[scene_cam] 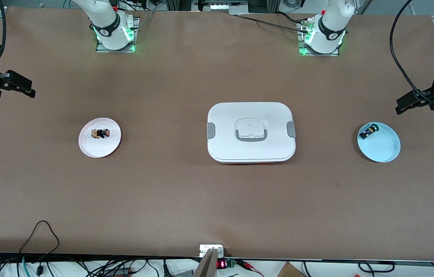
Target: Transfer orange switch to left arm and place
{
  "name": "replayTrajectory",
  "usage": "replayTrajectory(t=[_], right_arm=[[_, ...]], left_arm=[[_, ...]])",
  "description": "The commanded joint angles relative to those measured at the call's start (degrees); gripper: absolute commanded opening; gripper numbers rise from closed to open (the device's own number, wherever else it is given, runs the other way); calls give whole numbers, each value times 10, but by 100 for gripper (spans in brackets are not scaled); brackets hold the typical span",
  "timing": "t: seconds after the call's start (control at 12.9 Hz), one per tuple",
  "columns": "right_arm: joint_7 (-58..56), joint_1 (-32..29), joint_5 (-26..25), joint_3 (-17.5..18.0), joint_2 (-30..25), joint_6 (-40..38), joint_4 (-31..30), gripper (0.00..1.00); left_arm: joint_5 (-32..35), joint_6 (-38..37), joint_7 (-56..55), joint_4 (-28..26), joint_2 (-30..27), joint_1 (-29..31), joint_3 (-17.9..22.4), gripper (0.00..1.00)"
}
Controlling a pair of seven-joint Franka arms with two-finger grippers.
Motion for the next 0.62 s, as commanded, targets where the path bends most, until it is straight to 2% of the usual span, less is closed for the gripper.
replayTrajectory(t=[0.0, 0.39, 0.54], right_arm=[[1, 0, 7, 0, -4, -26, 7, 100], [1, -1, 9, 0, 3, -22, 7, 100], [1, 0, 9, 1, 21, -15, 7, 100]], left_arm=[[11, -8, 1, 18, 10, 1, 0, 100], [12, -8, 0, 18, 10, 1, 0, 100], [12, -8, 0, 18, 10, 1, 1, 100]])
